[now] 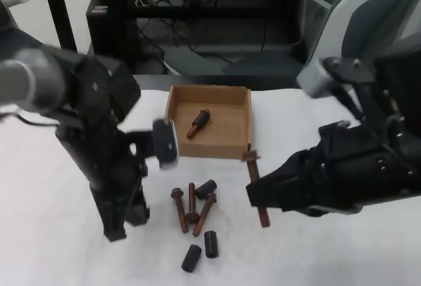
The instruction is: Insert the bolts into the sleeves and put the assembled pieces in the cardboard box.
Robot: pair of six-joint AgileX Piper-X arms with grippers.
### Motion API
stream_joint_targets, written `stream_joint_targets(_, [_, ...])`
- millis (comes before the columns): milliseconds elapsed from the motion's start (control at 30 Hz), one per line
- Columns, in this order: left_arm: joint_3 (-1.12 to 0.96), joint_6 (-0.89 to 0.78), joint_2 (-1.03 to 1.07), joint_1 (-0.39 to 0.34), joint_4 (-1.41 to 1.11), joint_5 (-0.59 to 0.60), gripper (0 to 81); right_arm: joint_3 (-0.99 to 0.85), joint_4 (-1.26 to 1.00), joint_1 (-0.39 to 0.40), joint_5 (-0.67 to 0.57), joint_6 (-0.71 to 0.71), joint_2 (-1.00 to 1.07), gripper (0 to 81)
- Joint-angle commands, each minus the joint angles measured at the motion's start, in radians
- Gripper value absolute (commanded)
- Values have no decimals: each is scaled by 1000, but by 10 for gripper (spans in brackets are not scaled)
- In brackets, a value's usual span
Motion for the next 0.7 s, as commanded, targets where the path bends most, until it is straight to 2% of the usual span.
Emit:
stream_joint_targets(0, [0, -63, -117, -7, 12, 72, 17, -4, -7, -5, 22, 4, -38, 0])
stream_joint_targets(133, [63, -122, -256, -24, 6, 162, 17, -4, -7, -5, 41, 44, -58, 0])
stream_joint_targets(267, [198, -306, -400, -55, -104, 229, 17, -4, -16, -5, 76, 57, -62, 0])
stream_joint_targets(500, [483, -882, -599, -102, -637, 314, 17, -4, -153, -2, 105, 149, -55, 0])
stream_joint_targets(667, [603, -1152, -607, -113, -975, 315, 17, -4, -291, -2, 143, 204, 0, 0])
